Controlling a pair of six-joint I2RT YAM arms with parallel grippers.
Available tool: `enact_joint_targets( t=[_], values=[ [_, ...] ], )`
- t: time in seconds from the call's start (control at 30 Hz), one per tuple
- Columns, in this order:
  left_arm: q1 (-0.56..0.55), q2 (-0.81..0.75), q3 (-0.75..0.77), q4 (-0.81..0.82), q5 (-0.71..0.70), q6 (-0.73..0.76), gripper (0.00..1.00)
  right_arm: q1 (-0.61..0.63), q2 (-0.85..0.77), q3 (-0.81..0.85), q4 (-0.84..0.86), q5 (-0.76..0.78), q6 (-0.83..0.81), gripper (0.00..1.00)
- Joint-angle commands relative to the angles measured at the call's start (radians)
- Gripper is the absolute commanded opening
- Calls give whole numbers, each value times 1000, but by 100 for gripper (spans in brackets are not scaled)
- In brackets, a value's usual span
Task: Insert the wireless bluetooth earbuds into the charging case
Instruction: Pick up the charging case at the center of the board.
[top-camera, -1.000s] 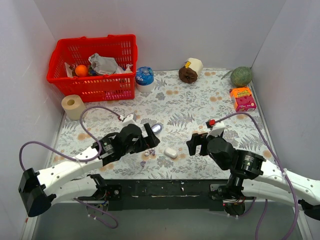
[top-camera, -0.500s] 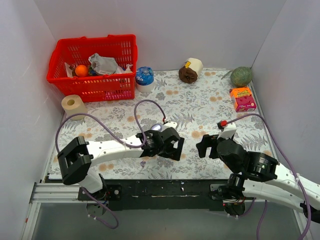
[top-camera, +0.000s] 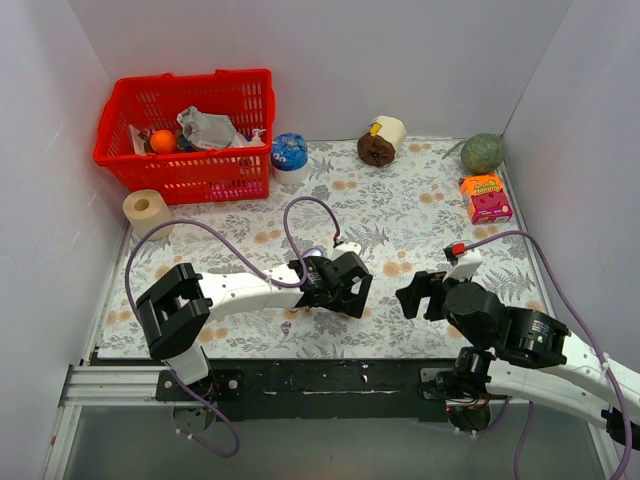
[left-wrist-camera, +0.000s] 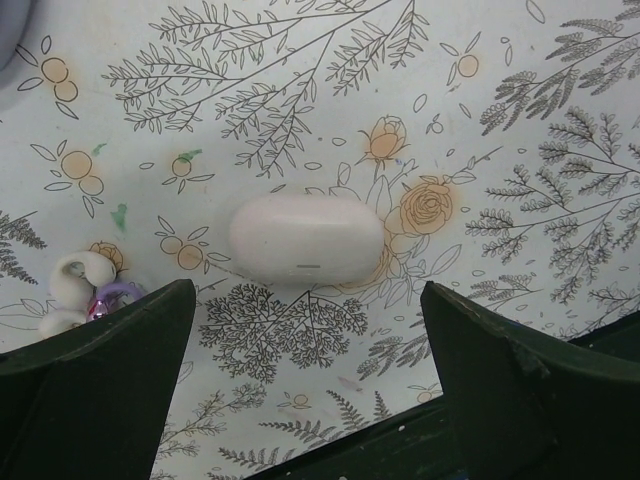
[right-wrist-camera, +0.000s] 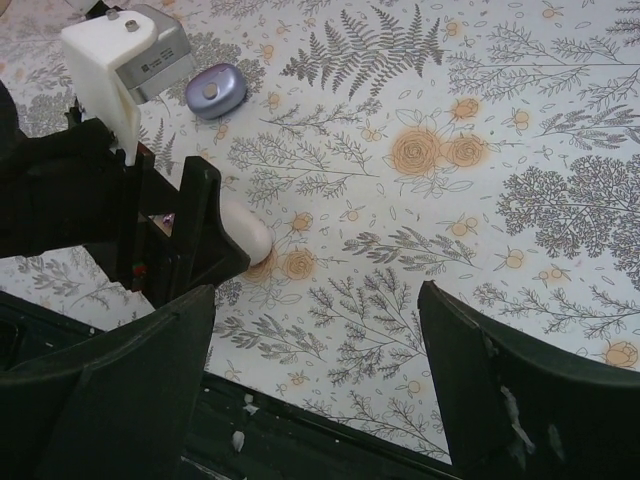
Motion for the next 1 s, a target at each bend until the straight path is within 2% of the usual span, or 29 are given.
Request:
enact_joint_targets(
  t=[0.0, 0.67, 0.97],
  values=[
    [18, 20, 35, 9, 3, 29, 98, 2, -16, -8, -2, -7, 20, 89],
    [29, 79, 46, 27, -7, 139, 98, 2, 2, -38, 29, -15, 17, 88],
    [12, 115, 44, 49, 11, 127, 98, 2, 1, -55, 32, -10, 20, 88]
  ],
)
